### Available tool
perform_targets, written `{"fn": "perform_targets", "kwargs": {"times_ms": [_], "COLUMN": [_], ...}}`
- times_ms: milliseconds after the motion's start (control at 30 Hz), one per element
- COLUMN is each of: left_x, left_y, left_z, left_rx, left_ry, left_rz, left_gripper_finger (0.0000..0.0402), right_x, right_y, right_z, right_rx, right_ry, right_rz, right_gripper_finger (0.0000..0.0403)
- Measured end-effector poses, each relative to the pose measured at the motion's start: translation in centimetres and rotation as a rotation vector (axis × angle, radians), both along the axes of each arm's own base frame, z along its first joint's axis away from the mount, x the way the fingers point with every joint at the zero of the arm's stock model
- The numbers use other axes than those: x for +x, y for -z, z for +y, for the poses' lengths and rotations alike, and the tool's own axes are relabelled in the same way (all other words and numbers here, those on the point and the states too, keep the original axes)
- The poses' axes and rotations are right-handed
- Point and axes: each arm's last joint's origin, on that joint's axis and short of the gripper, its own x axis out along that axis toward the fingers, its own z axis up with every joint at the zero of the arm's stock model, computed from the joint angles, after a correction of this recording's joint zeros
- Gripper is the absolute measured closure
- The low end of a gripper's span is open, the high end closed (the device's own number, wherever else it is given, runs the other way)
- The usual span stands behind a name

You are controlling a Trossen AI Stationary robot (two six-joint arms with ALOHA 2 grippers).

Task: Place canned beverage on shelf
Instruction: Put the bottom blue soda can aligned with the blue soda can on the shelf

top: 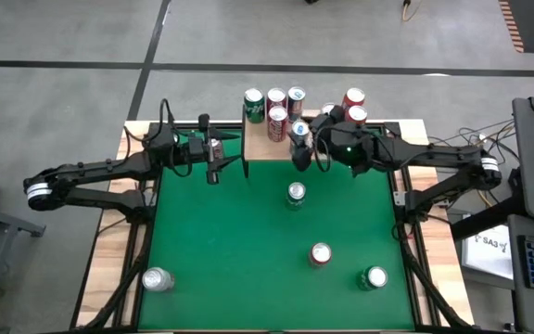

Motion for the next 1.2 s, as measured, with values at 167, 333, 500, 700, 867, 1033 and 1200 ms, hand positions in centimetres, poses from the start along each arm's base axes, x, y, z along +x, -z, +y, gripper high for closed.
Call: {"fn": "perform_targets", "kwargs": {"times_ms": [167,333,500,700,867,1033,1200], "left_x": [0.4,2.1,5.3,9.4,12.0,13.6,14.4], "left_y": [0.0,-0.6,-0.8,-2.1,-2.8,-2.9,-3.2], "left_z": [-0.1,0.3,1.5,3.1,4.2,4.9,5.4], "left_rx": [-0.046,-0.122,-0.135,-0.069,-0.029,-0.013,0.004], "left_ry": [0.017,0.038,0.036,0.028,0.025,0.025,0.016], "left_rz": [0.001,0.024,0.092,0.146,0.228,0.267,0.277], "left_gripper_finger": [0.0191,0.0266,0.0385,0.0398,0.0401,0.0401,0.0401], "right_x": [-1.3,-2.4,-2.6,-2.6,-2.7,-2.6,-2.6], "right_y": [-1.3,-1.3,-0.9,-0.8,-0.8,-0.6,-0.6], "right_z": [0.8,0.9,0.7,0.3,-0.7,-1.8,-3.2], "right_rx": [0.105,0.143,0.111,0.068,0.082,0.055,0.086], "right_ry": [0.013,0.035,0.024,0.011,-0.037,-0.047,-0.132], "right_rz": [0.113,0.225,0.293,0.337,0.344,0.355,0.322], "right_gripper_finger": [0.0199,0.0301,0.0385,0.0394,0.0394,0.0394,0.0394]}}
